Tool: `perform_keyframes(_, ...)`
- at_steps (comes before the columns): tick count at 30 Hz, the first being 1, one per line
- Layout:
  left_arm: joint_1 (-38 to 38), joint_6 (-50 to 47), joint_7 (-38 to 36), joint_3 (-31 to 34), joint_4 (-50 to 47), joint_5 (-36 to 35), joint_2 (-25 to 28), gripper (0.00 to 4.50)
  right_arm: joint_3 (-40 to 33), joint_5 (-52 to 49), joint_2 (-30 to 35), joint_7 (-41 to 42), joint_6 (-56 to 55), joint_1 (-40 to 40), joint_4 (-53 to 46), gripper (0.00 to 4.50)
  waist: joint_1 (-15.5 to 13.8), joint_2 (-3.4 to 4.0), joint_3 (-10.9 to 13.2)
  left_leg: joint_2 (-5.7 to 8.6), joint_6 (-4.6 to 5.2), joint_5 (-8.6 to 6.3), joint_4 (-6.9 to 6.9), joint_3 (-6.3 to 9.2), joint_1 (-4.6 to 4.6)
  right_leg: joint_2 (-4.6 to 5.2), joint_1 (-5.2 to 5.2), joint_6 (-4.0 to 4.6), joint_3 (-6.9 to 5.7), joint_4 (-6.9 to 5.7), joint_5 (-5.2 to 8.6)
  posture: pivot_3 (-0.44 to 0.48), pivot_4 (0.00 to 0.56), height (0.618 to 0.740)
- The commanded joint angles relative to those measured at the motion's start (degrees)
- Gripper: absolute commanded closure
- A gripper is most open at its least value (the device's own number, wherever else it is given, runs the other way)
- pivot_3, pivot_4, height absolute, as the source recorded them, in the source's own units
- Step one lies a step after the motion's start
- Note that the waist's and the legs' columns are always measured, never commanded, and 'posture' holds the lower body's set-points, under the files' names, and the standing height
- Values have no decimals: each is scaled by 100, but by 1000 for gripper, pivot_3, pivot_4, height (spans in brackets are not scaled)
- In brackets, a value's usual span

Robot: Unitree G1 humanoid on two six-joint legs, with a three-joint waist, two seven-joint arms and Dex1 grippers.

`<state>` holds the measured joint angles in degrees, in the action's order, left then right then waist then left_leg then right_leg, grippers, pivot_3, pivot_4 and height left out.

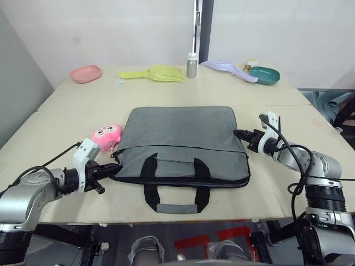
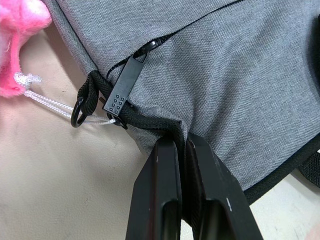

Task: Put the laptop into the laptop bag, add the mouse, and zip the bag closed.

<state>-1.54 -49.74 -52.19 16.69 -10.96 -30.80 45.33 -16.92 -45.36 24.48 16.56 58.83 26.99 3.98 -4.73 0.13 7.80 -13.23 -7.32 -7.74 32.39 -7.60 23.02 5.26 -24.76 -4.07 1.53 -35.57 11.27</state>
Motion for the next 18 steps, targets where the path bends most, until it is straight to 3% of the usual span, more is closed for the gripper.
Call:
perform_keyframes(1, 82, -29, -133, -255, 7, -9, 153, 4500, -55, 92, -45, 44, -131, 25, -73, 4466, 2, 0, -1, 0, 0, 0, 1, 0, 0, 0, 0, 0, 0, -1, 0, 0, 150, 740)
perform_keyframes(18, 313, -108, -283, -336, -71, -188, 454, 4500, 76, 464, -429, 107, -424, 296, 193, 4466, 86, 3, -23, -1, 2, 2, 6, -6, -12, -1, 1, 0, 9, -18, 0, 0, 150, 740)
